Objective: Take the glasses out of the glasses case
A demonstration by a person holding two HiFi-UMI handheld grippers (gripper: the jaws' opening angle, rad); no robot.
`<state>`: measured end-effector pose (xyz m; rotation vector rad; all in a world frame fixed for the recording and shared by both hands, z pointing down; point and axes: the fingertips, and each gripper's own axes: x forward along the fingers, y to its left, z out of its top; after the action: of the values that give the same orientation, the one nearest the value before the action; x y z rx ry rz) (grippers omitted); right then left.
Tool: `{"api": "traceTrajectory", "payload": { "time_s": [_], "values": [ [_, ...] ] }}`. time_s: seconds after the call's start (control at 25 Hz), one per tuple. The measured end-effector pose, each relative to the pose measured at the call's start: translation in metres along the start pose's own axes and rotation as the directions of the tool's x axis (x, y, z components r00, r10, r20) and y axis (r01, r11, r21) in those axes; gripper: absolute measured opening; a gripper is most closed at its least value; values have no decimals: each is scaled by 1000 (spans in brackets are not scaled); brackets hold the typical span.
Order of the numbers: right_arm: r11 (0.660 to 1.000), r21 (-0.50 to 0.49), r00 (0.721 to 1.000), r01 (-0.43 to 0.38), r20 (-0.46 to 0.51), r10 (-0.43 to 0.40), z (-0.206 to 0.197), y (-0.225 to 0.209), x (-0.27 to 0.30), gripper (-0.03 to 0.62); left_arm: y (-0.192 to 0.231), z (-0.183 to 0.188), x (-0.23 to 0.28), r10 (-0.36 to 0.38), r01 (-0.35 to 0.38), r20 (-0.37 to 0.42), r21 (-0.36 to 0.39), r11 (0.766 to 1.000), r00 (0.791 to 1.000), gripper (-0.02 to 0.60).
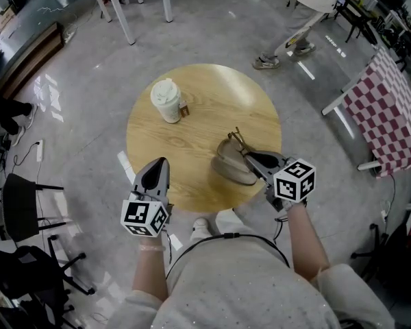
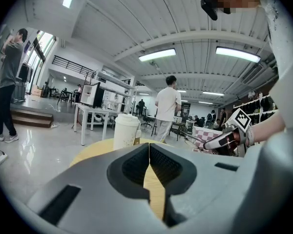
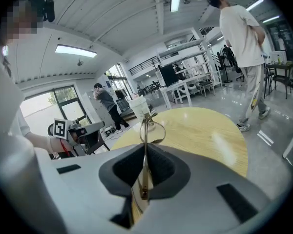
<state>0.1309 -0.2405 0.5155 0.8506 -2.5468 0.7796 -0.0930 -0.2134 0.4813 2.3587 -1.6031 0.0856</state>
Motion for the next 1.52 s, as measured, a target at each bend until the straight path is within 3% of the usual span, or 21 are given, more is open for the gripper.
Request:
{"api": "traceTrajectory", "payload": {
  "time_s": [0.76,1.52],
  "values": [
    [998,-47,991,30,131,-23,35,-2,-15,21,0,28,9,-7,6,46,30,1000,999,6],
    [991,-94,956,93,288,-63,62,1,-38,21,-3,52,8,-4,-3,93,70,998,996,6]
  ]
}}
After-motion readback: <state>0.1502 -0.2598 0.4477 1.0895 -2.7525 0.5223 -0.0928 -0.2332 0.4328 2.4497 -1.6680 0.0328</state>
